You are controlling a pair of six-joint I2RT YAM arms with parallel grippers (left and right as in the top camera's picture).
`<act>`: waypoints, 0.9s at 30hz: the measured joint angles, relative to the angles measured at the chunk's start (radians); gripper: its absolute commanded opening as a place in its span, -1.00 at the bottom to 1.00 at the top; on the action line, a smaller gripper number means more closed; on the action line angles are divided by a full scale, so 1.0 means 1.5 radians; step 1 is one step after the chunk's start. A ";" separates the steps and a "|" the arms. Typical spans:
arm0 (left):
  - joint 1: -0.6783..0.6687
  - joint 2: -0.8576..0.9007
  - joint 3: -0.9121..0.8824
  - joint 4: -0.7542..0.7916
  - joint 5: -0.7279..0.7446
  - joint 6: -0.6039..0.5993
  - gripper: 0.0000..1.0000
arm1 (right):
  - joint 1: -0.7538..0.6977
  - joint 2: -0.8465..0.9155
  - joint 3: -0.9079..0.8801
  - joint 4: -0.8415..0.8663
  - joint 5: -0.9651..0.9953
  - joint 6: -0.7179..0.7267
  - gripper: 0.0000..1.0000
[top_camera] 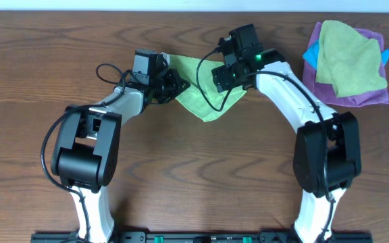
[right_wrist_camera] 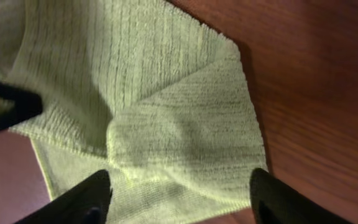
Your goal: Fold the cloth
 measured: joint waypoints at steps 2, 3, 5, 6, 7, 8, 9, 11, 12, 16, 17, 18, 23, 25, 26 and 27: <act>0.000 0.000 0.000 0.000 0.002 -0.001 -0.88 | -0.002 0.015 -0.001 0.002 -0.007 0.006 0.34; 0.000 0.000 0.000 0.000 0.002 -0.001 -0.88 | -0.002 0.020 -0.002 0.001 -0.010 0.011 0.33; 0.000 0.000 0.000 0.000 0.002 -0.001 -0.88 | -0.002 0.031 -0.002 -0.005 -0.015 0.027 0.32; 0.000 0.000 0.000 -0.001 0.002 -0.001 -0.88 | -0.001 0.035 -0.004 -0.009 -0.017 0.037 0.33; 0.000 0.000 0.000 -0.002 0.001 -0.001 -0.88 | 0.001 0.038 -0.006 -0.010 -0.017 0.045 0.33; 0.000 0.000 0.000 -0.002 0.000 -0.001 -0.88 | 0.004 0.039 -0.007 -0.009 -0.017 0.050 0.30; 0.000 0.000 0.000 -0.002 -0.001 -0.001 -0.88 | 0.008 0.040 -0.007 -0.007 -0.017 0.053 0.30; 0.000 0.000 0.000 -0.002 -0.004 -0.002 -0.88 | 0.020 0.040 -0.007 -0.001 -0.017 0.059 0.30; 0.000 0.000 0.000 -0.002 -0.006 -0.002 -0.88 | 0.026 0.040 -0.007 0.000 -0.018 0.062 0.29; 0.000 0.000 0.000 -0.002 -0.009 -0.003 -0.88 | 0.052 0.041 -0.007 -0.009 -0.021 0.074 0.25; 0.000 0.000 0.000 -0.002 -0.011 -0.003 -0.88 | 0.056 0.041 -0.007 -0.009 -0.021 0.076 0.25; 0.000 0.000 0.000 -0.002 -0.011 -0.003 -0.88 | 0.059 0.041 -0.008 -0.007 -0.020 0.077 0.25; 0.000 0.000 0.000 -0.002 -0.014 -0.004 -0.88 | 0.060 0.048 -0.023 0.022 0.001 0.082 0.18; 0.000 0.000 0.000 -0.002 -0.014 -0.004 -0.88 | 0.060 0.059 -0.028 0.028 0.004 0.084 0.16; 0.000 0.000 0.000 -0.002 -0.014 -0.004 -0.88 | 0.060 0.065 -0.030 0.029 0.005 0.084 0.15; 0.000 0.000 0.000 -0.002 -0.014 -0.006 -0.88 | 0.060 0.073 -0.031 0.030 0.007 0.084 0.10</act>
